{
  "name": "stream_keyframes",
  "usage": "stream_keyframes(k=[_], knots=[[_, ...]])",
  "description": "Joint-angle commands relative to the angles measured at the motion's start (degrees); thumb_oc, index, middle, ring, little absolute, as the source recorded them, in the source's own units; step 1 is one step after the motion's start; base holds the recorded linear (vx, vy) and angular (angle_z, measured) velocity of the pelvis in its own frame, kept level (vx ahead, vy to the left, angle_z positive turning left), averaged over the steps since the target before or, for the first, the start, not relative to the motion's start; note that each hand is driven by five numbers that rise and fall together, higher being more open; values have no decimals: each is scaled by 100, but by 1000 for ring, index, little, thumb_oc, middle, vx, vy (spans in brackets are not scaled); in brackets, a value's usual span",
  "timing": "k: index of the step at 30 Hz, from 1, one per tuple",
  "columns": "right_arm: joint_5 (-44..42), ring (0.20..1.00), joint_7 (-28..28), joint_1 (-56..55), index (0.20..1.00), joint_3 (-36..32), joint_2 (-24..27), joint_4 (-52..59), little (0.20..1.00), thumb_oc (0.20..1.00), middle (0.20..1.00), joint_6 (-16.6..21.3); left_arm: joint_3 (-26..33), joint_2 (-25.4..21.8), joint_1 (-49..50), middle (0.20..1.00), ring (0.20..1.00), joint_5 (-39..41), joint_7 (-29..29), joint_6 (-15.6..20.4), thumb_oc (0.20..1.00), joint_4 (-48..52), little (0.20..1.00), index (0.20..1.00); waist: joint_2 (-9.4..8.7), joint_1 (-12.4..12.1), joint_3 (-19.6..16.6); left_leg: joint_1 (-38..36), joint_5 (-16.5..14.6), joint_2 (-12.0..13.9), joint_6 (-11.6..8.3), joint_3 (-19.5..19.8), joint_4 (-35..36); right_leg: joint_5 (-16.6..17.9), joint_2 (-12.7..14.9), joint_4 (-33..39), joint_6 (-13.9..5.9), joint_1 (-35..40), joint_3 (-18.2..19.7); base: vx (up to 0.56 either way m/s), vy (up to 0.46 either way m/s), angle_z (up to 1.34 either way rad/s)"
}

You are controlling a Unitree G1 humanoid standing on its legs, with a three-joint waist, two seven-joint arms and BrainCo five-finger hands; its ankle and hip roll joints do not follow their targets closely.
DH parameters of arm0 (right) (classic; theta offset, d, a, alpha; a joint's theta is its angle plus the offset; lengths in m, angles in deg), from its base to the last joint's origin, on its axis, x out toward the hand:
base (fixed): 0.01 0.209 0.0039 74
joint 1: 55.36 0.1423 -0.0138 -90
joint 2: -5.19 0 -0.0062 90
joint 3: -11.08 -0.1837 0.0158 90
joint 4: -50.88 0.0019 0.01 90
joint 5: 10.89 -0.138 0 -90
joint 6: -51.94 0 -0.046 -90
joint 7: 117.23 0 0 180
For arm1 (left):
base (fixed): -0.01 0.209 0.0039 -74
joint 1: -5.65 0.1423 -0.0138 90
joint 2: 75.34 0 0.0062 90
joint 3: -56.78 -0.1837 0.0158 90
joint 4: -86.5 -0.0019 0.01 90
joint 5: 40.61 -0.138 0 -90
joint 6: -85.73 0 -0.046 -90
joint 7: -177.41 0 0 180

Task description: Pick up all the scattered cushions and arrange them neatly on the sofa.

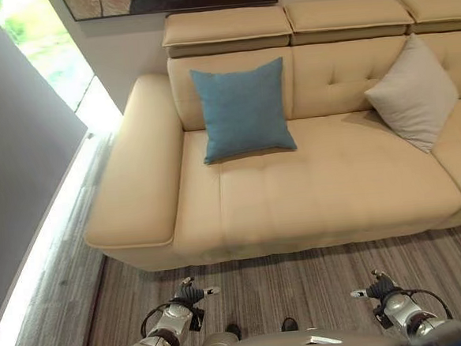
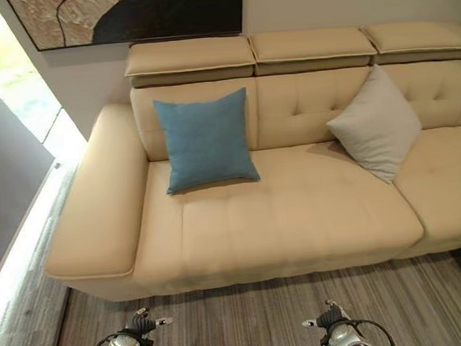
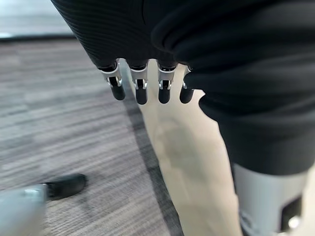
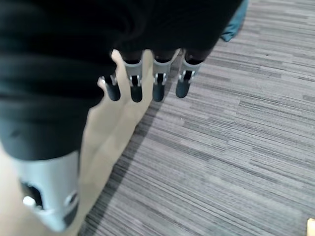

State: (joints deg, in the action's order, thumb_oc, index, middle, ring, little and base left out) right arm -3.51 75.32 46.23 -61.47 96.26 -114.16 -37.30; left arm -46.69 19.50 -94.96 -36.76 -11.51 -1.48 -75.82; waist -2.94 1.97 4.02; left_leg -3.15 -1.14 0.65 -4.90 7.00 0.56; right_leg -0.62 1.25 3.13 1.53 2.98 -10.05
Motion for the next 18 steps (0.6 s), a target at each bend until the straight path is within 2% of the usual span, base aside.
stream_keyframes(k=[1,3,5,9,10,11,12,13,14,15,16,17,18], knots=[[-66,1000,-35,198,1000,15,18,-6,1000,1000,1000,-71,-103,-19,-345,1000,1000,19,26,6,1000,-245,1000,1000,21,-118,-224,297,-535,-272,285,-32,-316,-34,257,-214,-715,-350,330,-3,214,-13],[18,1000,-5,234,1000,116,-22,28,1000,1000,1000,-24,-145,-49,-406,1000,1000,-9,30,12,1000,-248,1000,1000,53,-122,-245,195,-515,-336,334,21,-151,2,309,-273,-758,-395,367,-33,201,-20],[125,1000,-12,300,1000,217,-165,41,1000,1000,1000,-139,-171,-33,-452,1000,1000,-19,39,6,1000,-204,1000,1000,94,-139,-235,135,-499,-407,406,44,-41,54,372,-422,-819,-537,451,-66,170,-37],[344,1000,-25,379,1000,333,-334,5,1000,1000,1000,-231,-201,-122,-565,1000,1000,-63,74,-48,1000,-259,1000,1000,163,-138,-150,89,-375,-399,538,-147,109,103,405,-908,-975,-912,479,-131,134,-64],[386,1000,-35,369,1000,371,-364,-11,1000,1000,1000,-228,-172,-177,-576,1000,1000,-60,81,-59,1000,-282,1000,1000,192,-163,-131,124,-332,-373,565,-225,114,58,426,-1028,-983,-941,342,-175,56,-94],[443,1000,-62,352,1000,429,-390,-53,1000,1000,1000,-235,-102,-315,-617,1000,1000,-63,117,-92,1000,-342,1000,1000,256,-217,-119,172,-263,-308,602,-359,148,-128,524,-1352,-916,-900,-45,-227,66,-88],[494,1000,-40,350,1000,455,-384,-71,1000,1000,1000,-209,-94,-351,-627,1000,1000,7,109,-51,1000,-297,1000,1000,288,-257,-133,214,-231,-274,620,-434,157,-239,575,-1465,-868,-811,-262,-274,26,-65],[404,1000,-34,233,1000,330,-315,-24,1000,1000,1000,-184,-24,-381,206,1000,1000,-238,224,98,1000,-47,1000,1000,307,-468,-61,290,-199,-285,627,-470,105,-357,690,-1513,-805,-616,-595,-236,-25,-74],[454,1000,-132,98,1000,276,-280,2,1000,1000,1000,-147,26,-397,136,1000,1000,-251,224,-59,1000,-104,1000,1000,323,-539,-62,366,-175,-238,626,-562,74,-451,745,-1598,-785,-500,-788,-243,-57,-105],[471,1000,-114,58,1000,286,-310,46,1000,1000,1000,-154,40,-399,169,1000,1000,-281,184,-4,1000,-141,1000,1000,312,-612,-77,447,-155,-219,614,-693,30,-505,823,-1549,-803,-299,-1001,-234,-118,-68],[515,1000,-94,72,1000,300,-340,119,1000,1000,1000,-150,16,-392,164,1000,1000,-238,157,10,1000,-176,1000,1000,219,-755,-71,549,-105,-199,553,-926,-34,-480,834,-1319,-834,-102,-1145,-189,-139,-115],[518,1000,-93,89,1000,320,-326,145,1000,1000,1000,-163,16,-366,165,1000,1000,-193,162,9,1000,-173,1000,1000,208,-799,-71,593,-73,-162,523,-1001,-73,-467,810,-1234,-856,-125,-1177,-146,-301,-108],[427,1000,-52,110,1000,314,-271,124,1000,1000,1000,-137,-9,-277,98,1000,1000,-117,197,21,1000,-190,1000,1000,160,-737,-56,641,-85,-80,437,-1084,-232,-504,615,-702,-822,24,-1028,-67,-272,-140]])
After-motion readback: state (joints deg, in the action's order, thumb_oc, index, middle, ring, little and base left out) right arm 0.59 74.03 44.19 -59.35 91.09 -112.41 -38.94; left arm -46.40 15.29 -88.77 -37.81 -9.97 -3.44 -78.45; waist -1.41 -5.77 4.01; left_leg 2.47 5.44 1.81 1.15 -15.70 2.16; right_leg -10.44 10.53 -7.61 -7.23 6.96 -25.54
